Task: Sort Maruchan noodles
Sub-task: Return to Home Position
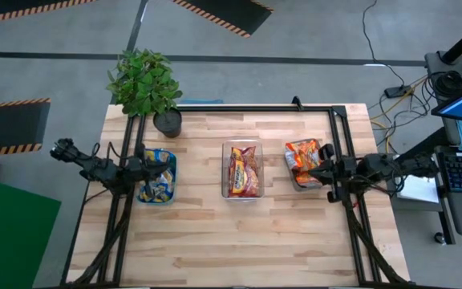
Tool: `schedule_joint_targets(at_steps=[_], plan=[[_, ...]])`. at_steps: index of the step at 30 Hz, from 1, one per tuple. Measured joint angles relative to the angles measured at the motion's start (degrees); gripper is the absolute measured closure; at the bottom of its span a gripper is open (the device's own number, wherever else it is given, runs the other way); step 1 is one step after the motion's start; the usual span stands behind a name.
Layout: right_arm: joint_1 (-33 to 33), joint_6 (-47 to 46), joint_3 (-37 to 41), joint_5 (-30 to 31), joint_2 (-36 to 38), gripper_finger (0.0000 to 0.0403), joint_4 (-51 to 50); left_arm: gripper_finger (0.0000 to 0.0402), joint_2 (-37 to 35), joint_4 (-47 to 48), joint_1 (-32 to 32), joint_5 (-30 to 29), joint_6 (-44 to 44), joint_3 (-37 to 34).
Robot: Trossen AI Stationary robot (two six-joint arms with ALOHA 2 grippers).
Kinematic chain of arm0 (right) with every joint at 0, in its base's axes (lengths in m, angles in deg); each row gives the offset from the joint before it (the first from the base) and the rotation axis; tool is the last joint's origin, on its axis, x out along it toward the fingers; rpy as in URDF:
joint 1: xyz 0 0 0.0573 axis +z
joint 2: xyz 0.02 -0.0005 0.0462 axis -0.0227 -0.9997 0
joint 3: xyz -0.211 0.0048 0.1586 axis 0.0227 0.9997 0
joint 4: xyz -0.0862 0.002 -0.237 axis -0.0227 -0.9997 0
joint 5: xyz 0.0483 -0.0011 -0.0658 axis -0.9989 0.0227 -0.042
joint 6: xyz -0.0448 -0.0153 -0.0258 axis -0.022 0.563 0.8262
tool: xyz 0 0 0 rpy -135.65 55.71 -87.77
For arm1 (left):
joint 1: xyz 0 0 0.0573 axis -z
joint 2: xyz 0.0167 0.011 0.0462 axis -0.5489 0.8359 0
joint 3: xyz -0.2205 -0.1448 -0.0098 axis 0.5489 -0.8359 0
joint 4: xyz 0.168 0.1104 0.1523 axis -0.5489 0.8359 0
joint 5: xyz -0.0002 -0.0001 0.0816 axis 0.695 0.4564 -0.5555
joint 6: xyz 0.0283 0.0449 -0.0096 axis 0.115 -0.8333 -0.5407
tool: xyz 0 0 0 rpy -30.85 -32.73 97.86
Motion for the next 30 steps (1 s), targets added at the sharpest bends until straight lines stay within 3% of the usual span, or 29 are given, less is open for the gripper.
schedule_joint_targets(at_steps=[30], plan=[[0.0, 0.0, -0.1, 0.0, -0.7, 0.0394, -0.9, 0.0402, 0.4, 0.0, 0.0, 0.1, 0.0, 0.0]])
